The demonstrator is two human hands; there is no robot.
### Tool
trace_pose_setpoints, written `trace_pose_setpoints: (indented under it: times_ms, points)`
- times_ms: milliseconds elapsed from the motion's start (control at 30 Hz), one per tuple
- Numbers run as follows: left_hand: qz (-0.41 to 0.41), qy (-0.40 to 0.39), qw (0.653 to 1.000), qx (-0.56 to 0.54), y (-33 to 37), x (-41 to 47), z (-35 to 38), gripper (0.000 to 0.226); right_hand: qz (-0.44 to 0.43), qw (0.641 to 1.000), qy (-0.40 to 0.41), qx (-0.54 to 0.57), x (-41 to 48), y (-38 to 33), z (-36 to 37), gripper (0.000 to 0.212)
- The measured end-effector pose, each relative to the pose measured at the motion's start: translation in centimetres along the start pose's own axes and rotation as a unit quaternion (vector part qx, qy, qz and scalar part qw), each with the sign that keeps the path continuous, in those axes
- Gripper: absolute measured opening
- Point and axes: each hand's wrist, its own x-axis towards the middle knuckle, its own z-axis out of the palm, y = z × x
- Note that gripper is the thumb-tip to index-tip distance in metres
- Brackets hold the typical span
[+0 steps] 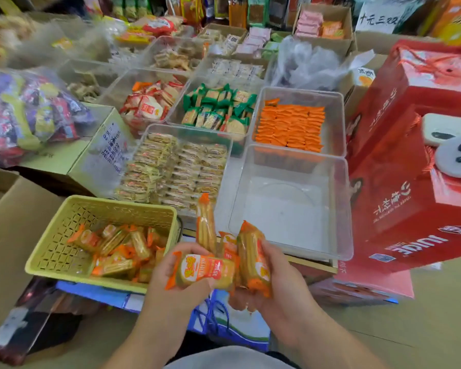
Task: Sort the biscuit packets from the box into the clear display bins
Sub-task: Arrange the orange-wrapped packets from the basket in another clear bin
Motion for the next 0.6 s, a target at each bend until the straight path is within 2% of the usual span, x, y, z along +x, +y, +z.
trace_pose_setpoints:
  times_ms: [167,333,467,600]
  points:
    - [-0.016,-0.050,0.999,0.001,-0.6,0.5,1.5,0.040,-0.016,0.999,0.050,0.002,-0.8,-1.0,-0.5,0.057]
    - [-0.082,-0.092,0.992,-0.001,-0.7,1.7,2.6,0.043,-0.037,0.994,0.103,0.018,-1.3,-1.8,-1.4,0.050]
    - [-0.110,-0.136,0.985,0.001,-0.3,2.4,2.6,0.039,-0.028,0.995,0.100,0.010,-1.4,-1.4,-1.5,0.051]
    - [-0.129,-0.121,0.984,-0.003,-0.2,2.9,2.4,0.036,-0.009,0.996,0.087,-0.004,-0.6,-1.2,-1.3,0.049]
